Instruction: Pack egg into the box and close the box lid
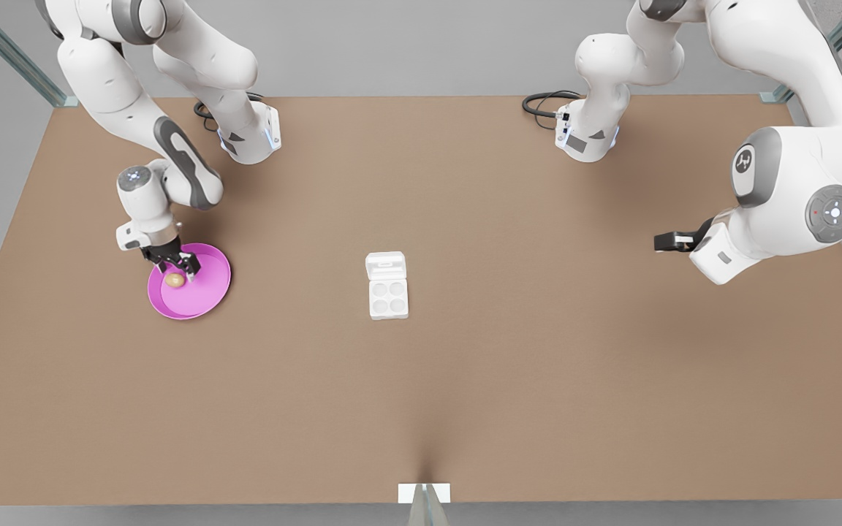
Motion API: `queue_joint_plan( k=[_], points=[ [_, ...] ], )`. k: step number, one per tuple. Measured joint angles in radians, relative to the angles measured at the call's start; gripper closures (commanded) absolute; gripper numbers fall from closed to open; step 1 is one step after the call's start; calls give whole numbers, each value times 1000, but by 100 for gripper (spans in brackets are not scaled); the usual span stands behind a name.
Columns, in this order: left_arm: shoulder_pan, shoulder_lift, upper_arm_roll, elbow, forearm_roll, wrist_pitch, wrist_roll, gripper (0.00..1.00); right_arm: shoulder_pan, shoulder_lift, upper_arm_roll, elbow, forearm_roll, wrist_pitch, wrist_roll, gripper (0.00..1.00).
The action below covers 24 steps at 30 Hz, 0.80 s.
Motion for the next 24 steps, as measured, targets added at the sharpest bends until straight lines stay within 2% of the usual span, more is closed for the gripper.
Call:
queue_joint_plan(
  k=[4, 5, 6, 7, 22, 24],
  points=[
    [1, 1, 0, 0, 0, 0, 0, 0, 0, 22, 0, 32, 1, -2, 4, 11],
    [0, 2, 0, 0, 0, 0, 0, 0, 0, 27, 0, 32, 1, -2, 5, 15],
    [0, 2, 0, 0, 0, 0, 0, 0, 0, 27, 0, 32, 1, 0, 5, 26],
    [1, 2, 0, 0, 0, 0, 0, 0, 0, 27, 0, 32, 1, 0, 5, 31],
    [1, 5, 2, 5, 1, 1, 0, 0, 5, 64, -24, 38, -1, 15, 5, 31],
    [1, 5, 2, 5, 1, 1, 0, 0, 5, 63, -25, 38, -1, 15, 4, 35]
  ],
)
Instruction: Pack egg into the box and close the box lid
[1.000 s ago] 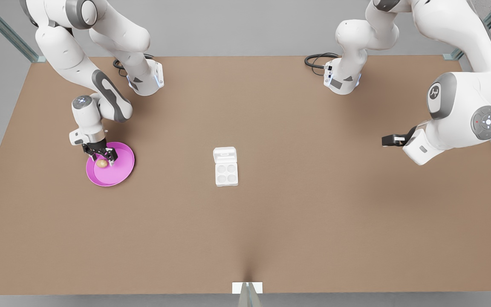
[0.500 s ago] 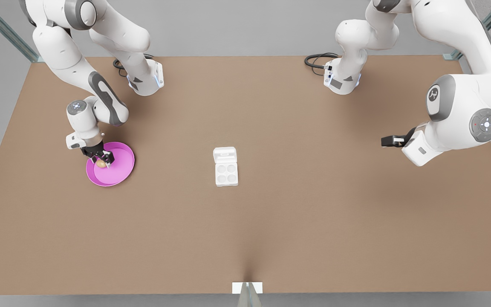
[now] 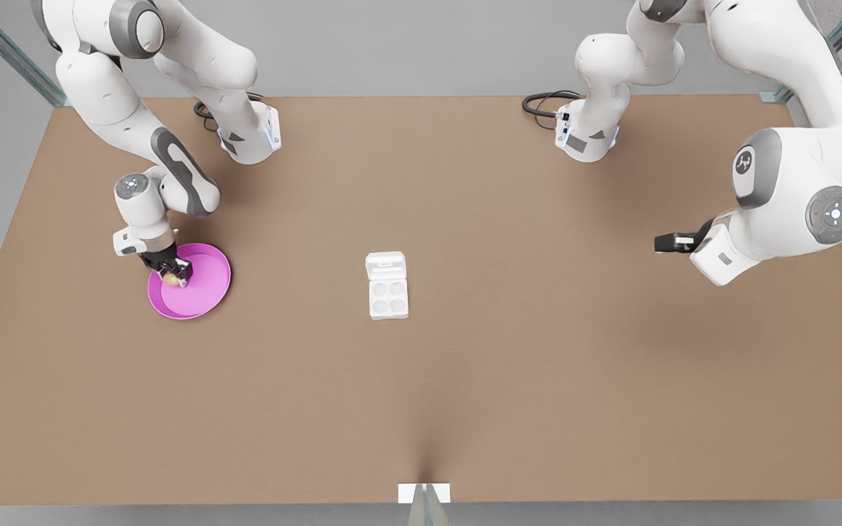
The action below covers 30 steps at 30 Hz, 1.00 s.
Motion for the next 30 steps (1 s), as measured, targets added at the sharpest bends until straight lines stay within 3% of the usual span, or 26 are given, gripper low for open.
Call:
queue_joint_plan(
  k=[10, 15, 18, 20, 22, 24, 26, 29, 30],
  points=[
    [0, 0, 0, 2, 1, 2, -1, 0, 6, -26, 4, 40, -2, -33, -4, 37],
    [0, -2, 0, 2, 1, 1, -1, 0, 86, -176, 14, 239, -1, -511, 75, 37],
    [0, -5, 0, 5, 1, 0, -13, 0, 68, -239, 163, 453, 0, -930, 267, 37],
    [0, -2, 1, 5, 3, 6, -12, 0, 96, -230, 310, 525, 0, -1009, 452, 37],
    [0, 1, 2, 5, 4, 9, -12, 0, 109, -289, 340, 608, 0, -1191, 470, 37],
    [0, 2, 2, 5, 6, 6, -12, 0, 58, -344, 358, 620, 3, -1242, 453, 37],
    [0, 2, 2, 4, 7, 4, -12, 0, 31, -216, 411, 649, 2, -1142, 465, 37],
    [0, 2, 2, 4, 8, 5, -12, 0, 105, -74, 525, 743, 1, -1102, 533, 37],
    [0, 2, 2, 4, 8, 6, -12, 0, 168, -25, 526, 794, -1, -1101, 579, 37]
  ],
)
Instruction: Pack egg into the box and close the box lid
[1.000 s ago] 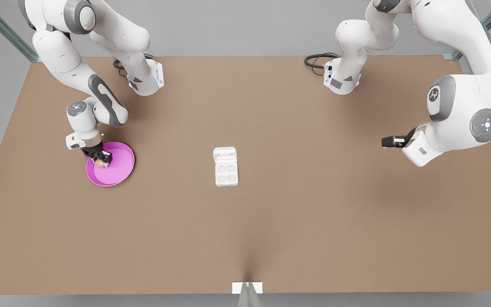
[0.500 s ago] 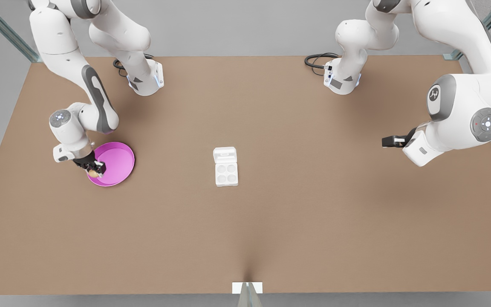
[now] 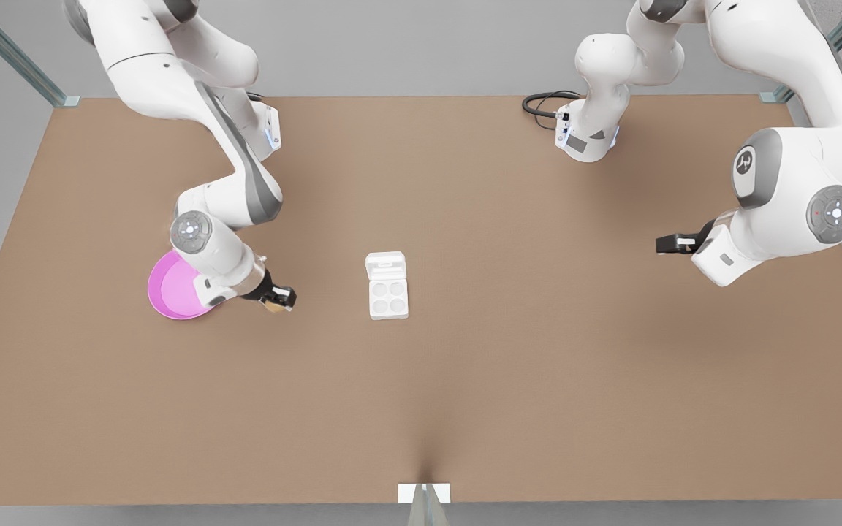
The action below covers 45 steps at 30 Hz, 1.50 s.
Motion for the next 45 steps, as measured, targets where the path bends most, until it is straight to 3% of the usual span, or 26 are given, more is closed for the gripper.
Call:
queue_joint_plan(
  k=[15, 29, 30, 31, 37, 41, 42, 43, 44, 45],
  points=[
    [0, 3, 5, -1, 2, -5, 0, 0, 302, 316, -6, 292, -57, 27, 104, 37],
    [0, 0, 4, -1, 2, -8, 0, 0, 347, 399, -32, 217, -231, 74, 131, 35],
    [1, -3, 5, -1, 2, -9, -1, 0, 349, 399, -37, 214, -242, 74, 138, 12],
    [1, -3, 4, 0, 2, -9, 0, 0, 349, 399, -37, 214, -244, 69, 139, 0],
    [0, -6, 3, 0, 2, -11, -3, 0, 319, 379, -35, 214, -243, 61, 129, 0],
    [2, -11, -4, 13, 1, -11, -4, 0, 70, 159, -22, 138, -214, -121, -76, 0],
    [31, -14, -94, 36, -4, -19, -11, 0, -15, 109, -20, 141, -153, -172, -188, 0],
    [32, 22, -322, 38, -13, -22, -192, 0, -98, 34, -21, 149, -139, -251, -281, 0],
    [-59, 63, -493, 39, -18, -7, -276, 0, -171, -56, -24, 155, -137, -335, -349, 0],
    [-117, 141, -517, 105, -24, 24, -396, 1, -195, -137, -49, 170, -107, -404, -371, 0]
  ],
)
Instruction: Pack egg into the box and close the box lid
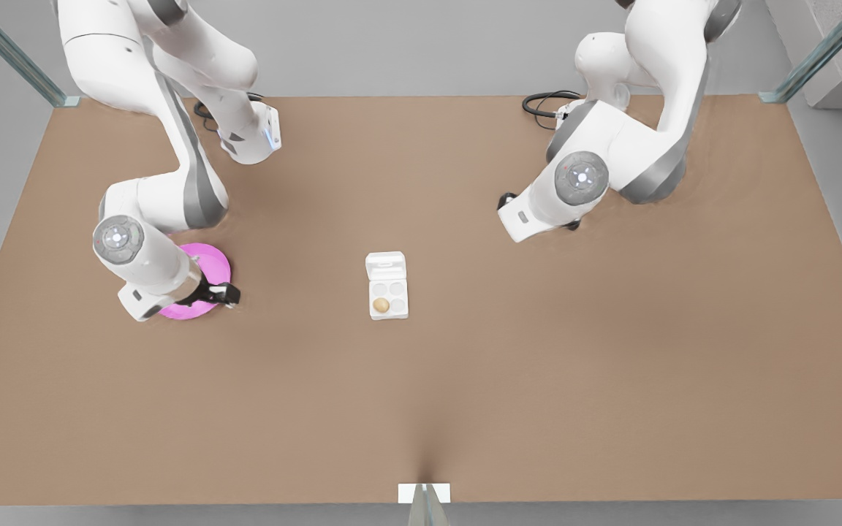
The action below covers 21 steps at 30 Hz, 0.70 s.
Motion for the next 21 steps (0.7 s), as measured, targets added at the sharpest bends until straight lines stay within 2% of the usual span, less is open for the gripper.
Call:
queue_joint_plan(
  k=[1, 2, 3, 4, 6, 7, 8, 10, 15, 21],
  points=[
    [-135, 96, 0, 104, -2, 15, -85, 2, 188, -87, -256, -5, 43, -35, -64, 0],
    [-255, 130, 1, 116, 2, 106, -231, 18, 182, -131, -318, -3, 86, -83, -152, 0],
    [-327, 189, 3, 117, 5, 266, -411, 37, 122, -133, -325, 25, 88, -116, -165, 0],
    [-378, 262, 6, 116, 11, 399, -486, 51, 82, -130, -339, 61, 90, -164, -165, 0],
    [-414, 361, 8, 117, 22, 485, -540, 62, 74, -124, -350, 96, 95, -236, -167, 0],
    [-415, 375, 7, 110, 29, 485, -541, 62, 113, -126, -350, 94, 106, -244, -165, 0],
    [-416, 376, 7, 102, 36, 469, -543, 67, 162, -126, -349, 90, 107, -240, -167, 0],
    [-416, 404, 7, 93, 47, 478, -543, 67, 230, -125, -344, 87, 108, -233, -167, 0],
    [-414, 479, 9, 94, 99, 664, -541, 65, 123, -121, -340, 79, 110, -215, -166, 0],
    [-407, 500, 11, 94, 147, 674, -534, 65, 196, -122, -339, 75, 111, -216, -165, 0]
  ],
)
